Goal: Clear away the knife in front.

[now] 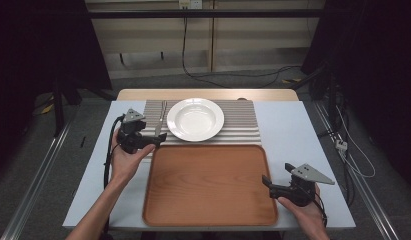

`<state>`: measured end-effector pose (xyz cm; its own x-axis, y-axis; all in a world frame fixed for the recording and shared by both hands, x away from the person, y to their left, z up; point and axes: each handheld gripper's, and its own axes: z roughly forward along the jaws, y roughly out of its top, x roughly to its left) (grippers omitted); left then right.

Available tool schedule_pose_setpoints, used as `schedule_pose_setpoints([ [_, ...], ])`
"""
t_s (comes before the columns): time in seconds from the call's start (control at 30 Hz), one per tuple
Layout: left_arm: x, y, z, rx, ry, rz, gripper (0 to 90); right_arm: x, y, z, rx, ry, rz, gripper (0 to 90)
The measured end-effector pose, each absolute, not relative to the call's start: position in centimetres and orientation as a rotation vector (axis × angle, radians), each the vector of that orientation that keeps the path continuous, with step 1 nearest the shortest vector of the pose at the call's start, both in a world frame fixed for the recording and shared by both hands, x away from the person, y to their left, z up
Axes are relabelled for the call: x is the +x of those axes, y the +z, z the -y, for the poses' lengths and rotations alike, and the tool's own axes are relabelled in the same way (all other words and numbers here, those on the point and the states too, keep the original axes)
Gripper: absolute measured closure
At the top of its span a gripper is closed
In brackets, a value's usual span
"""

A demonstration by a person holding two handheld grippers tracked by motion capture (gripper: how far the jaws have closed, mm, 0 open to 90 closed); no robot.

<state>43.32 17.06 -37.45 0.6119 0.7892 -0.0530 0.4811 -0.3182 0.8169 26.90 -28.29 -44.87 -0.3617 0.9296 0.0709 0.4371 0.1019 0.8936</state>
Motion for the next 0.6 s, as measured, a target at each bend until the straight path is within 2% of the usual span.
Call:
schedule_pose_setpoints([
  [0.6,49.9,-38.8,-16.9,2.043,0.460,-1.137,16.3,27.2,-45.0,28.4,1.338,1.218,-1.867,7.3],
])
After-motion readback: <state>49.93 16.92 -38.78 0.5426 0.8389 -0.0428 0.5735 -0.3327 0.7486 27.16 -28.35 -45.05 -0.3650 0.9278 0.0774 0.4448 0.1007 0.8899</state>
